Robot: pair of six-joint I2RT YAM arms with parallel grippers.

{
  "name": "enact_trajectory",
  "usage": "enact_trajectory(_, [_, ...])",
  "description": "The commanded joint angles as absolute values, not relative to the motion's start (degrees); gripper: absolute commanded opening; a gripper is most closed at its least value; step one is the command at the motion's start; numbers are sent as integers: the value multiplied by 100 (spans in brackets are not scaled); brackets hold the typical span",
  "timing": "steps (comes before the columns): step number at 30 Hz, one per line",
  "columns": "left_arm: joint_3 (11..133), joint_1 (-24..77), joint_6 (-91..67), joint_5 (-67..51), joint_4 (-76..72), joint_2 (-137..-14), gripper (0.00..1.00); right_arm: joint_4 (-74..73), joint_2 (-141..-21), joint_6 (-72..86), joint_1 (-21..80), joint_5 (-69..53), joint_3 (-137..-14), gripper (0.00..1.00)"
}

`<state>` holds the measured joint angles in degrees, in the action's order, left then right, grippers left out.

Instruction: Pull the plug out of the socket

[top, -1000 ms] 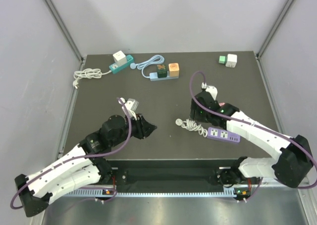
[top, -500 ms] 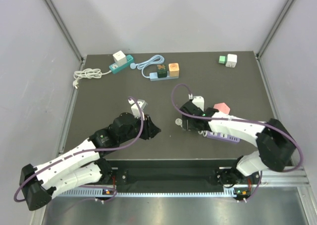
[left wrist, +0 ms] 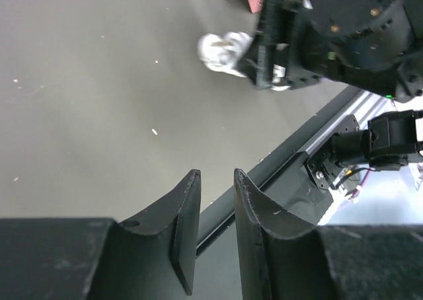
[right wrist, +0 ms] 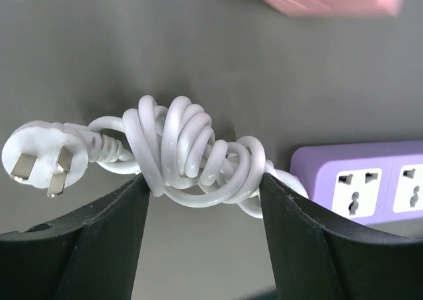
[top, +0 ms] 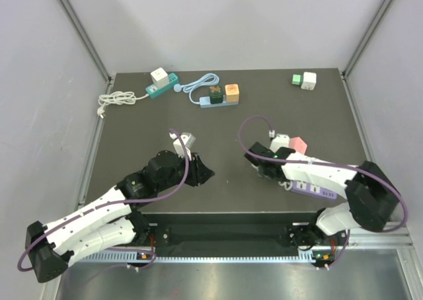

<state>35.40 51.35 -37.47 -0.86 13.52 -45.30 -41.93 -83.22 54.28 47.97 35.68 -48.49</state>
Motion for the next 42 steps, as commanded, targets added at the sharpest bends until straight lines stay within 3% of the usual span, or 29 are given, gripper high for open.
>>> enact_trajectory(1, [3595,5124,-3770,-333,976,-4623,32,-5544,-7648,6047,4423,3903,-4387,66])
enact_trajectory(6, [3639,5124,-3920,-659,835,-4685,31,-5459,-6479,5653,3938,3649,-4096,66])
enact_trajectory(12, [3700,5124,-3876,-650,896,-4500,31,-5485,-6460,5134,3920,3946,-4552,70])
enact_trajectory(15, [3744,5124,-3841,-607,1019,-4430,31,-5528,-6539,5097,4033,3981,-4790,77])
enact_trajectory(17, [3771,5124,-3815,-563,1107,-4377,31,-5546,-6487,5168,4096,4008,-4878,91])
enact_trajectory(24, [3955,5124,-3709,-369,1195,-4464,34,-5669,-6583,4870,4096,4052,-5396,98])
enact_trajectory(29, [4674,4914,-3613,-386,1256,-5515,38,-4329,-6609,3702,4069,3456,-5923,100])
enact_trajectory(34, [5605,3781,-3604,-1045,1276,-6538,36,-2982,-7467,2876,3780,3138,-6677,100])
enact_trajectory(42, [6837,3261,-3015,-53,1055,-8067,70,-530,-9271,2461,2850,1970,-7944,100])
